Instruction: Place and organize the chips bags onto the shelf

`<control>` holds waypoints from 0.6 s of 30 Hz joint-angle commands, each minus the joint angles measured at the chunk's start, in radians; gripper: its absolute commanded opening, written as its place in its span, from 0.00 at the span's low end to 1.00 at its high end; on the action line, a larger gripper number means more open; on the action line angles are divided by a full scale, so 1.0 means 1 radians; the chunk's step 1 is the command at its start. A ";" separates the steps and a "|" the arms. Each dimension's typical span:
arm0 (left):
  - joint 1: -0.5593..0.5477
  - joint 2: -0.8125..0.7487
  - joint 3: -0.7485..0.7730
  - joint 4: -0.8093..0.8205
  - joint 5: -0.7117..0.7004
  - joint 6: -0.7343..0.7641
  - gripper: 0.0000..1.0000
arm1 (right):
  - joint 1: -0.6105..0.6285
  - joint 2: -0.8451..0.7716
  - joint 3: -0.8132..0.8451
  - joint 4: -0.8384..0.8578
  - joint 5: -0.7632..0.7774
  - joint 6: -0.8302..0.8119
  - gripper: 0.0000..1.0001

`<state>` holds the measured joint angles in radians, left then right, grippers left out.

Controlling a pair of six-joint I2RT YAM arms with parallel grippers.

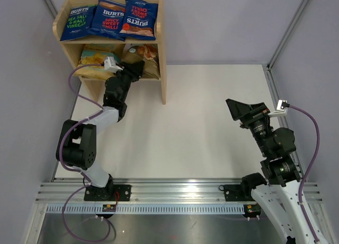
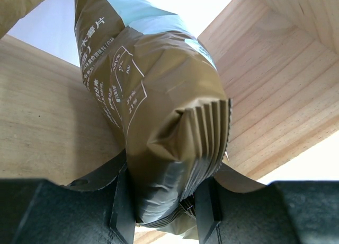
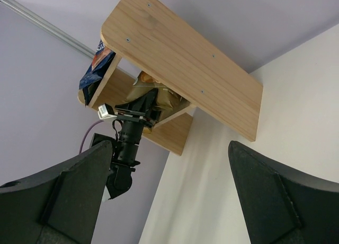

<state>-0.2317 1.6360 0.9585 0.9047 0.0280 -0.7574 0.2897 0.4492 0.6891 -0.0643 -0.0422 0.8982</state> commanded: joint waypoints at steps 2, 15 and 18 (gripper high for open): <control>-0.027 -0.044 -0.010 0.016 -0.016 0.006 0.40 | 0.002 0.003 0.001 0.054 0.018 0.004 0.98; -0.029 -0.223 0.012 -0.502 -0.191 -0.008 0.77 | 0.002 -0.009 -0.013 0.054 0.004 0.027 0.99; -0.029 -0.238 0.055 -0.613 -0.204 -0.005 0.77 | 0.002 -0.010 -0.014 0.054 -0.001 0.031 0.98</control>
<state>-0.2619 1.4326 0.9493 0.4328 -0.1154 -0.7685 0.2897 0.4461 0.6773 -0.0631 -0.0437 0.9203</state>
